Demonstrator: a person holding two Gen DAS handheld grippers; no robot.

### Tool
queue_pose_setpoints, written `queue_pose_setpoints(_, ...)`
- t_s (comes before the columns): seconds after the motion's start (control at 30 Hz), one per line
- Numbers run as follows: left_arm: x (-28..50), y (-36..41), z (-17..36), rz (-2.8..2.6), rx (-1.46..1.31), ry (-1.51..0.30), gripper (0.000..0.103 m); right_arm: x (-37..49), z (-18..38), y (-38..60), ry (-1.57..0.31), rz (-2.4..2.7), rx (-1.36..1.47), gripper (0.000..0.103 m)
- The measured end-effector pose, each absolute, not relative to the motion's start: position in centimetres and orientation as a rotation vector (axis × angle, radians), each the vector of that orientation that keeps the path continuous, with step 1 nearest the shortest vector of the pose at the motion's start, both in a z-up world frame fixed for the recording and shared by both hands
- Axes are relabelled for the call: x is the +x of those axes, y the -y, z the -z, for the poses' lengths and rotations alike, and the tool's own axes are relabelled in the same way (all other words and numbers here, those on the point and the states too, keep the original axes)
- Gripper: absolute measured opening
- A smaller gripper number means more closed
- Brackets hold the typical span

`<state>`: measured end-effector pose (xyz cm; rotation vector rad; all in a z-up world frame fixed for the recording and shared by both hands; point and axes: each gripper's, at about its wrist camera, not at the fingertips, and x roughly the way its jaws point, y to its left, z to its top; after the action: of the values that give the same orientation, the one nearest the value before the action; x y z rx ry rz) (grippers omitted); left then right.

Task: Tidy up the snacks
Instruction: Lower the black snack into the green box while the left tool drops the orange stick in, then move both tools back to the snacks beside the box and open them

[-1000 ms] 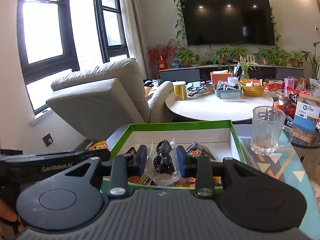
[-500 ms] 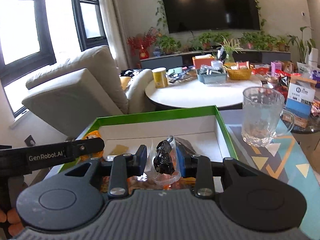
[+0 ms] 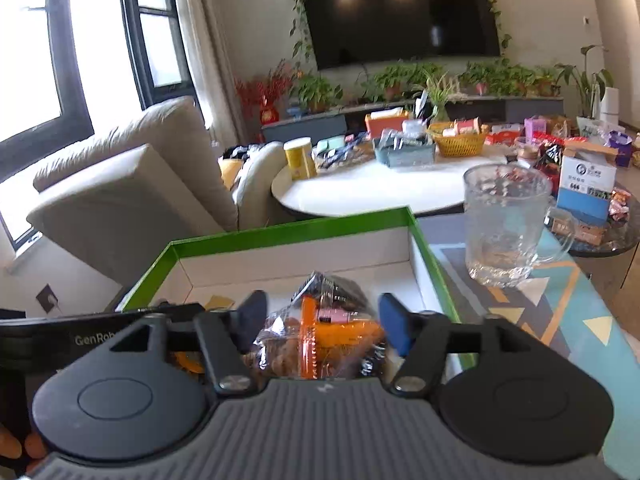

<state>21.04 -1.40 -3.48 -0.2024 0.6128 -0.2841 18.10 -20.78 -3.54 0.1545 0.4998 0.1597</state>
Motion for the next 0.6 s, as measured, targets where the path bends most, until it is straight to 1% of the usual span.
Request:
queue_pose_setpoints(0.3, 18.9, 0.5, 2.4, 0.264, -0.203, -0.572, 0.028, 15.4, 2.1, 20.4, -0.404, -0.131, 0.046, 0.053)
queue_pose_setpoints(0.4, 17.9, 0.3, 2.0, 0.265, -0.203, -0.561, 0.028, 14.8, 1.8, 21.1, -0.393, -0.084, 0.059, 0.053)
queue_pose_setpoints(0.53, 16.7, 0.0, 1.3, 0.264, -0.202, -0.542, 0.028, 12.7, 1.3, 22.2, -0.293, -0.066, 0.110, 0.053)
queue_pose_setpoints(0.6, 16.2, -0.2, 1.0, 0.261, -0.212, -0.535, 0.028, 12.1, 0.8, 22.2, -0.296, -0.026, 0.089, 0.053)
